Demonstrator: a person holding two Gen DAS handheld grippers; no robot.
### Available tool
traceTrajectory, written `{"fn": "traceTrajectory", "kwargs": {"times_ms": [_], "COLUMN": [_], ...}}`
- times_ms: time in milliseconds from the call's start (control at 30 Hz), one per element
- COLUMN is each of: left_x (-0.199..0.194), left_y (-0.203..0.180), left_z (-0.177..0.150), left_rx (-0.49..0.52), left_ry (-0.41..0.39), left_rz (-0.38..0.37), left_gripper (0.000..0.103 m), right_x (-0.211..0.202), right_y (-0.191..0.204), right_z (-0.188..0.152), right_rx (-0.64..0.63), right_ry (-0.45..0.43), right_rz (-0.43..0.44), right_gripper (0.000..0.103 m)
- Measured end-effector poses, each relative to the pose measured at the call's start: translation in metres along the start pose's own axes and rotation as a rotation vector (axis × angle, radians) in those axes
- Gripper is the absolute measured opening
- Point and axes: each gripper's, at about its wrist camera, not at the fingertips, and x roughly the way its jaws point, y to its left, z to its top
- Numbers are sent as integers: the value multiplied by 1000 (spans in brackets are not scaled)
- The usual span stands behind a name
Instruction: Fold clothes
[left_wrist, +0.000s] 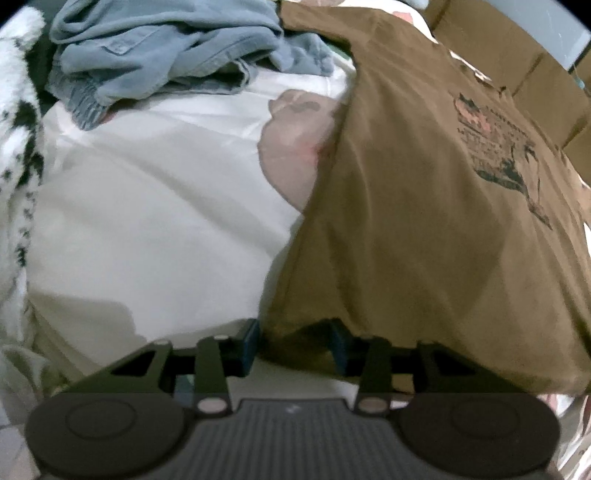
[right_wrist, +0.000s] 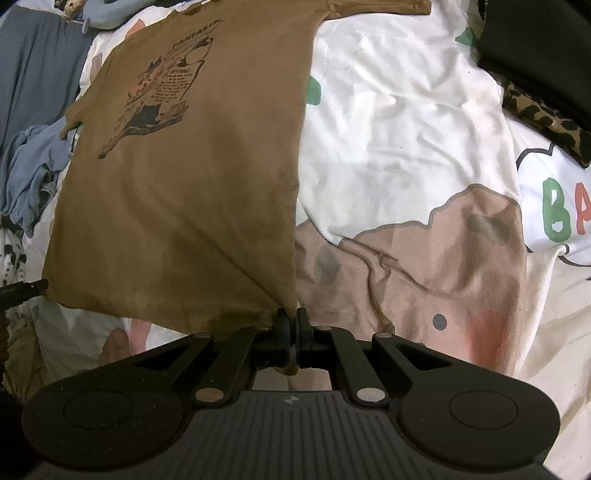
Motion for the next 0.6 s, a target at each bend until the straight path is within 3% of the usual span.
{"fn": "traceTrajectory", "kwargs": {"times_ms": [233,600], "left_x": [8,-7], "left_y": [-4,8], "left_z": [4,1], "left_rx": [36,50], "left_ry": [6,5], "left_rz": [2,9], "left_gripper": [37,36], "right_x": [0,2], "right_y": [1,0], "right_z": [-3,-4], "right_rx": [1,1], "right_ry": [-3,-2], "right_rz": [-8,-11], "right_gripper": [0,0]}}
